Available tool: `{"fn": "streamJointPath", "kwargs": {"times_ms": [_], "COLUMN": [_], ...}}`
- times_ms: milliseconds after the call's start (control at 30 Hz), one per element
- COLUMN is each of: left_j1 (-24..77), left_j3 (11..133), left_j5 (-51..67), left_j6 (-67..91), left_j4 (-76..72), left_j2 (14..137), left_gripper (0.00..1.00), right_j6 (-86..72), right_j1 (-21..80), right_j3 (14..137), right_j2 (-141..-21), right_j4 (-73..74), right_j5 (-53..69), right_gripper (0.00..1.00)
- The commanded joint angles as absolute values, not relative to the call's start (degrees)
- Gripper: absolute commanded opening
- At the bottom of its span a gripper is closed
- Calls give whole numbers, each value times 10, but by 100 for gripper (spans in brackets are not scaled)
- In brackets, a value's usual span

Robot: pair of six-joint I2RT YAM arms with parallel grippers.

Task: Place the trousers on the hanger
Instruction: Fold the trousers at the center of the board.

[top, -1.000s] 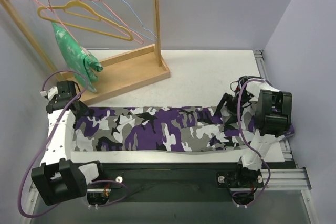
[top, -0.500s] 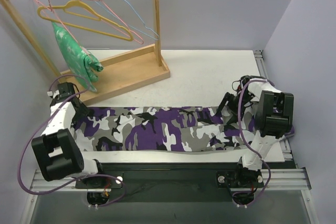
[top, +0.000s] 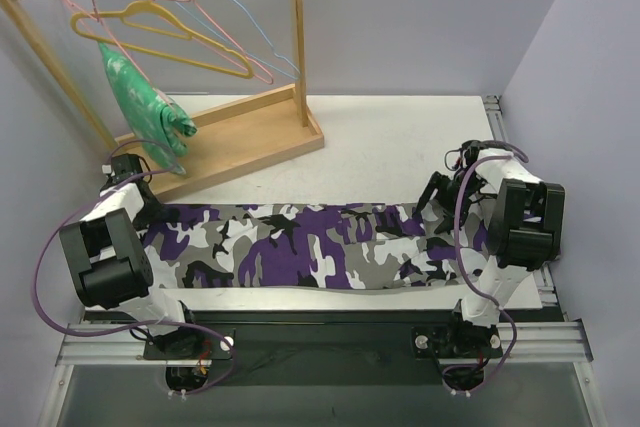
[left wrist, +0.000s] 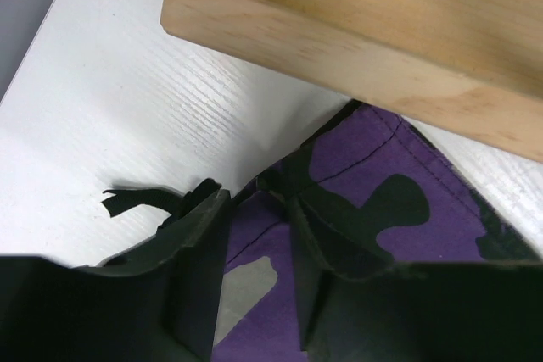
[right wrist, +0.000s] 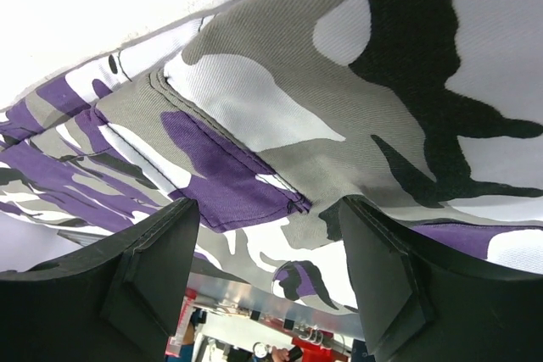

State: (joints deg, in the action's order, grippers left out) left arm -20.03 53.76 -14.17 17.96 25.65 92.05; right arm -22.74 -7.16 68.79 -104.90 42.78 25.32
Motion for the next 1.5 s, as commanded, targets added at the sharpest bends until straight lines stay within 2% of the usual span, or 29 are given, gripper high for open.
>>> {"fn": "streamJointPath", "kwargs": {"times_ms": [0, 67, 100, 200, 233, 267, 500, 833, 1067, 1267, 1467], "left_j1": [-204, -204, -205, -204, -204, -203, -205, -204, -204, -204, -208], "left_j3": [553, 549, 549, 558, 565, 568, 611, 675, 673, 665, 654], "left_j5": [-138, -140, -141, -143, -146, -147, -134, -119, -113, -104, -105], "left_j6": [174, 174, 174, 174, 175, 176, 178, 177, 178, 185, 186], "left_j4": [220, 216, 216, 229, 232, 235, 238, 241, 215, 211, 193], "left_j2": [920, 917, 917, 911, 906, 890, 839, 892, 911, 921, 916], "left_gripper": [33, 25, 14, 8, 2, 0, 0, 0, 0, 0, 0], "right_j6": [-237, -238, -239, -237, -237, -236, -235, -236, -241, -279, -283], "right_j1": [-69, -68, -68, -66, -66, -66, -67, -67, -69, -96, -180], "right_j3": [693, 701, 703, 714, 715, 717, 720, 722, 722, 721, 714], "right_j2": [-1029, -1032, -1035, -1041, -1043, -1043, -1053, -1049, -1022, -962, -906], "right_j4": [465, 467, 468, 471, 471, 473, 474, 475, 475, 473, 470], "right_j5": [246, 247, 248, 249, 248, 247, 245, 242, 217, 100, -10], "right_gripper": [68, 68, 68, 68, 68, 68, 68, 68, 68, 68, 68]}}
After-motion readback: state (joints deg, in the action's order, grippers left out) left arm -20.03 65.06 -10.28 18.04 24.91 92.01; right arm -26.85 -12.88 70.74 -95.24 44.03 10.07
